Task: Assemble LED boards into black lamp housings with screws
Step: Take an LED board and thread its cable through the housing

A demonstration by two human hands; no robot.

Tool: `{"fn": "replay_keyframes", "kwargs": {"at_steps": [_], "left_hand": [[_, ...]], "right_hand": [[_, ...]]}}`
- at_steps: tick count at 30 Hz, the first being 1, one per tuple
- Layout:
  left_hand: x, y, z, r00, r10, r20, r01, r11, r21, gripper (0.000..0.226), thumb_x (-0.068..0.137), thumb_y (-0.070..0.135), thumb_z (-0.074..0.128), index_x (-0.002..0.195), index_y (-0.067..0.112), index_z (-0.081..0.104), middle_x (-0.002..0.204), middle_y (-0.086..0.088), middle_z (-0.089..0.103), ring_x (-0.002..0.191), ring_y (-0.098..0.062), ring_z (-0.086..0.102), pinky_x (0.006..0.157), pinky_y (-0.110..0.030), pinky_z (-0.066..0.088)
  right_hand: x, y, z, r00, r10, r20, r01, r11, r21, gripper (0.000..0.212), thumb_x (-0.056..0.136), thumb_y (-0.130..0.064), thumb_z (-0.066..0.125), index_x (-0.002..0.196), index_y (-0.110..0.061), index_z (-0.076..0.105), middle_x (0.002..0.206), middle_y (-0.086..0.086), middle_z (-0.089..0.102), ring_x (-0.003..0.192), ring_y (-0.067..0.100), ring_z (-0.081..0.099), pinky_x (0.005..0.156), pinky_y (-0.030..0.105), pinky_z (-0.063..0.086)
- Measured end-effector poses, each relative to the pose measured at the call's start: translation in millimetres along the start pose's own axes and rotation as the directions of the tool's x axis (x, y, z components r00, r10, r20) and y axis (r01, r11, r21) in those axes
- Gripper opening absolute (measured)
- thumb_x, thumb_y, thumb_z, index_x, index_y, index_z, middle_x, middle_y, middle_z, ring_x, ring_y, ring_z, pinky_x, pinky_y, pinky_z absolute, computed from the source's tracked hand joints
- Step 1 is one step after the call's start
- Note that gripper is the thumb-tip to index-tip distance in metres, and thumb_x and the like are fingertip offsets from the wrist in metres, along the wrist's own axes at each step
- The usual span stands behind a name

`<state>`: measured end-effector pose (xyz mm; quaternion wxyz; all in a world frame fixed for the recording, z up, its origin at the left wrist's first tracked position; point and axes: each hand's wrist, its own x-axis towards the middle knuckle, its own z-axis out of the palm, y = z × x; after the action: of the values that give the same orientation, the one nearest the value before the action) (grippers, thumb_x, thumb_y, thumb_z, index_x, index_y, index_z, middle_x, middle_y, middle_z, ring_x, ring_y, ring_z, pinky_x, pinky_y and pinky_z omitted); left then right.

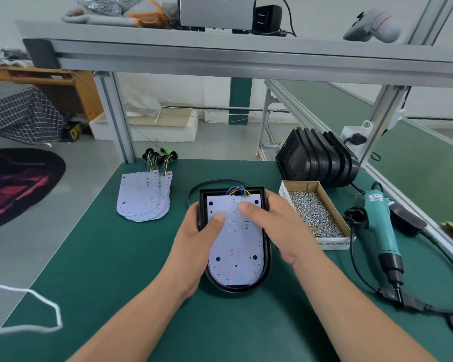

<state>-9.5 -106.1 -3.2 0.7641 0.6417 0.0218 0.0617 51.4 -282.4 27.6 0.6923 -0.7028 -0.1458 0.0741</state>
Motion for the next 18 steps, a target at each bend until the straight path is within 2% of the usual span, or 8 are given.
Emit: {"fn": "replay_keyframes", "kwargs": {"at_steps": [6, 11, 14, 16, 18], "left_hand": [[-3, 5, 0, 1.000, -0.013, -0.028, 0.011, 0.999, -0.052, 0.026, 0.095, 0.035, 0.068, 0.121, 0.031, 0.068, 0.124, 0.000, 0.077, 0.117, -0.027, 0.073, 0.106, -0.058, 0.054], [-5, 10, 0, 0.997, -0.022, -0.069, 0.018, 0.998, -0.057, 0.026, 0.091, 0.036, 0.072, 0.116, 0.029, 0.071, 0.118, -0.001, 0.079, 0.110, -0.027, 0.076, 0.101, -0.057, 0.058], [-5, 12, -2, 0.997, -0.037, -0.074, 0.032, 0.997, -0.069, 0.026, 0.090, 0.032, 0.073, 0.116, 0.027, 0.073, 0.118, -0.004, 0.079, 0.110, -0.029, 0.076, 0.101, -0.058, 0.058], [-4, 14, -4, 0.996, -0.051, -0.074, 0.045, 0.995, -0.088, 0.025, 0.090, 0.030, 0.073, 0.115, 0.026, 0.073, 0.118, -0.005, 0.079, 0.110, -0.030, 0.076, 0.100, -0.057, 0.058], [-5, 15, -5, 0.996, -0.056, -0.071, 0.047, 0.992, -0.114, 0.025, 0.092, 0.029, 0.073, 0.116, 0.026, 0.073, 0.120, -0.006, 0.079, 0.112, -0.031, 0.076, 0.100, -0.055, 0.058]], "right_hand": [[-2, -3, 4, 1.000, 0.005, -0.024, -0.003, 0.996, 0.084, 0.037, 0.081, -0.021, 0.078, 0.116, -0.009, 0.072, 0.113, 0.011, 0.079, 0.110, 0.037, 0.073, 0.099, 0.049, 0.059], [-4, -4, 7, 1.000, -0.022, 0.000, 0.022, 0.995, 0.093, 0.025, 0.082, -0.018, 0.078, 0.107, -0.015, 0.077, 0.108, 0.010, 0.080, 0.099, 0.029, 0.077, 0.091, 0.046, 0.062], [-4, -4, 10, 0.998, -0.062, -0.012, 0.062, 0.996, 0.069, 0.019, 0.083, -0.017, 0.076, 0.102, -0.020, 0.078, 0.106, 0.007, 0.080, 0.096, 0.024, 0.077, 0.083, 0.037, 0.062], [-4, -2, 10, 0.997, -0.082, -0.014, 0.082, 0.996, 0.028, 0.018, 0.085, -0.021, 0.076, 0.102, -0.024, 0.078, 0.107, 0.005, 0.080, 0.098, 0.022, 0.077, 0.083, 0.034, 0.060], [-5, -3, 9, 0.997, -0.072, 0.026, 0.072, 0.997, 0.008, 0.021, 0.090, -0.035, 0.076, 0.109, -0.025, 0.077, 0.112, 0.003, 0.080, 0.102, 0.020, 0.075, 0.087, 0.034, 0.059]]}}
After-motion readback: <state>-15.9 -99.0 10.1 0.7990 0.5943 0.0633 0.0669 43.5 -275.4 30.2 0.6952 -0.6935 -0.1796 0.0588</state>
